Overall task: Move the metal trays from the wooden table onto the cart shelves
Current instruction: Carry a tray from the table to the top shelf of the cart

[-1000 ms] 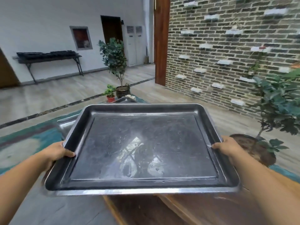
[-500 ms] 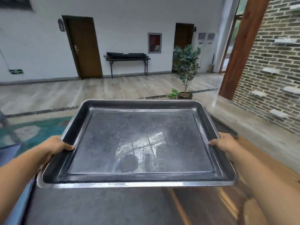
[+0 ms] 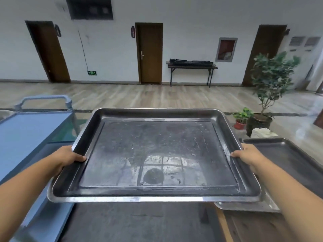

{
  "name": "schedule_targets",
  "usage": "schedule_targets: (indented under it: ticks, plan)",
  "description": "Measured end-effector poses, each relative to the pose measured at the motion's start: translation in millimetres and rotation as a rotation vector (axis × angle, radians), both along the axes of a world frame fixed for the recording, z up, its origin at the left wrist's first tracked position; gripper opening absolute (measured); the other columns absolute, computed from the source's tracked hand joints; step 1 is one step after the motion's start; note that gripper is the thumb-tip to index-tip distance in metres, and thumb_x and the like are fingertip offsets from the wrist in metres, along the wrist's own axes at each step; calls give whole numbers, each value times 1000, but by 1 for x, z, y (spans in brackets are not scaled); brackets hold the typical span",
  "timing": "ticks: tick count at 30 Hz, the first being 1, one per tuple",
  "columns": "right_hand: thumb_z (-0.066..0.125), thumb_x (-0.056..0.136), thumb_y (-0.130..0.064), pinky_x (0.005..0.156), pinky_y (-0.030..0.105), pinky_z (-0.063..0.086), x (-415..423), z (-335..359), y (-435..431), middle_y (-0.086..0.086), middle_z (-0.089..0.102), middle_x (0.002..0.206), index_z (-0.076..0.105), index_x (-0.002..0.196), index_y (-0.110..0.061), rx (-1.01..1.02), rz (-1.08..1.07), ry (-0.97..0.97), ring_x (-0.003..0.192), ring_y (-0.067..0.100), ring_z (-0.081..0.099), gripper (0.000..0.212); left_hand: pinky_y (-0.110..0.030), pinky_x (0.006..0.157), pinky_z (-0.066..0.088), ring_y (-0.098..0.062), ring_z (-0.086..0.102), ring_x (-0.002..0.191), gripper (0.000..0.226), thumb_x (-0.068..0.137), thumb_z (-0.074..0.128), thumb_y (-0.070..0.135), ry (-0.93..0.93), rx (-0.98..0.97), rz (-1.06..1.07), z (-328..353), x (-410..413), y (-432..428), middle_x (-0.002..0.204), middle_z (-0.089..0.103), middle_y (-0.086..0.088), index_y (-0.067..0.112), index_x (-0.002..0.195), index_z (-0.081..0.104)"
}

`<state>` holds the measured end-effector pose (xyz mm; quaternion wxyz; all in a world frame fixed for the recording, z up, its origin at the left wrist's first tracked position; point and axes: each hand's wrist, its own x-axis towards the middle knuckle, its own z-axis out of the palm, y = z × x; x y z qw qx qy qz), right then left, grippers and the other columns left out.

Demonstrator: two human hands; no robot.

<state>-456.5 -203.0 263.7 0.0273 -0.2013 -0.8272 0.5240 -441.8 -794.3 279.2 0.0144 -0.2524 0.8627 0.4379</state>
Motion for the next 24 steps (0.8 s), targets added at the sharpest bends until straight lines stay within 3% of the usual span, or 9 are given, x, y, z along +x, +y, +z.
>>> schedule_targets:
  ticks: [3,8,12,14,17,21,24]
  plan:
    - [66,80,7,78,47,54,-65,-2,-6,20,67,86,67,90,-5,16,55,32,75,34,63,15,-42,69,54,-39,68,73,27,72,80,-1,15,13,55,-3,-35,0,84,70,-23,-1,95,67]
    - [64,80,10,69,39,51,-171,0,-11,19,65,80,66,99,3,24,136,11,66,30,59,20,-38,66,51,-37,66,72,27,74,78,-2,19,5,124,0,-90,3,87,69,-24,-2,97,65]
    - [66,80,8,61,32,50,-239,6,-27,17,66,82,66,98,-3,46,204,2,63,28,59,21,-43,75,52,-40,66,77,25,75,78,-1,0,16,191,2,-121,-5,90,69,-25,-2,96,65]
    - [65,80,8,57,29,47,-267,6,-39,16,66,82,67,98,-4,60,231,-6,63,27,59,21,-40,70,52,-37,66,74,24,74,78,-2,-5,17,215,0,-132,-14,86,69,-23,-1,95,66]
    - [65,81,8,63,33,51,-309,4,-62,16,67,80,67,96,-3,57,277,-16,66,29,61,19,-32,58,48,-34,65,68,21,73,79,-2,-5,10,245,-1,-150,-30,76,68,-19,0,90,66]
    - [65,80,6,78,40,51,-366,-4,-108,18,69,88,68,94,-3,64,338,-12,76,31,63,17,-42,74,54,-37,67,76,21,74,78,-1,-1,22,314,-7,-173,-65,83,69,-20,4,90,66]
    - [66,81,4,71,36,52,-412,-8,-154,13,69,79,68,91,-7,61,387,-9,71,29,64,16,-45,80,55,-38,68,79,22,74,80,3,-3,15,361,-15,-192,-101,85,70,-20,4,91,66]
